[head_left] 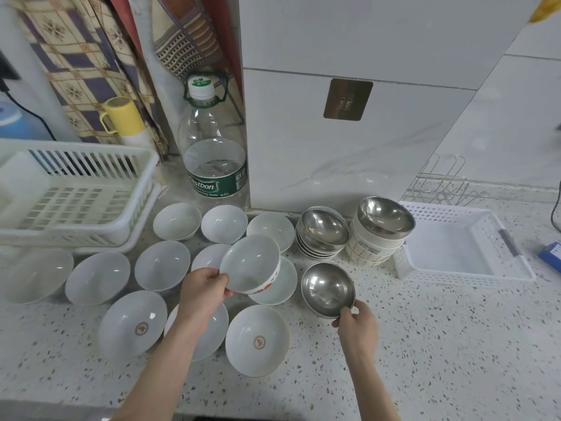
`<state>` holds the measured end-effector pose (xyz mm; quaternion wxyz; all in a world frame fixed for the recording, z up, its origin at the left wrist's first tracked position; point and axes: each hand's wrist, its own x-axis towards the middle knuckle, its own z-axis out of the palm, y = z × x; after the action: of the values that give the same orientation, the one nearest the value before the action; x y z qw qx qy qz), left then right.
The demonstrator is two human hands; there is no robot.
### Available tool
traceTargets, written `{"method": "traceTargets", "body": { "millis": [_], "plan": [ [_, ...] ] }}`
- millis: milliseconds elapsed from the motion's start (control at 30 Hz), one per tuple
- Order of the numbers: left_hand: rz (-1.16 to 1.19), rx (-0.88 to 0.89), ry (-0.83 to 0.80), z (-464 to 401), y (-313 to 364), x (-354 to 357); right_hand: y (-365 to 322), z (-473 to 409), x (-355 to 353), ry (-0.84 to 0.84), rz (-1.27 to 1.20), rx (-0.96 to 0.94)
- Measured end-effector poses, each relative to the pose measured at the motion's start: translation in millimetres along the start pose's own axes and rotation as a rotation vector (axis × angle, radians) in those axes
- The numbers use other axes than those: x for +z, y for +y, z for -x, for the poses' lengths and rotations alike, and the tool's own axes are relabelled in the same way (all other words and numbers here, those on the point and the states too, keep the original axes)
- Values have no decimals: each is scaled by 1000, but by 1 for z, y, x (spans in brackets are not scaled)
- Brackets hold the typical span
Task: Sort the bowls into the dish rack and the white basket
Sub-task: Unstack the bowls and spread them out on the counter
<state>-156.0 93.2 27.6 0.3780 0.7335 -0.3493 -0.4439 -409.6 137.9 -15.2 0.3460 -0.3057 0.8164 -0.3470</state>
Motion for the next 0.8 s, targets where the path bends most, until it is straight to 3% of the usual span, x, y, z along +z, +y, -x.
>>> {"method": "traceTargets", "body": {
  "millis": [467,800],
  "plan": [
    [-14,-5,6,11,-2,-2,7,-14,3,-57,-12,-2],
    [-55,65,-52,19,-5,-5,6,0,-1,-183,-247,100]
  ]
}}
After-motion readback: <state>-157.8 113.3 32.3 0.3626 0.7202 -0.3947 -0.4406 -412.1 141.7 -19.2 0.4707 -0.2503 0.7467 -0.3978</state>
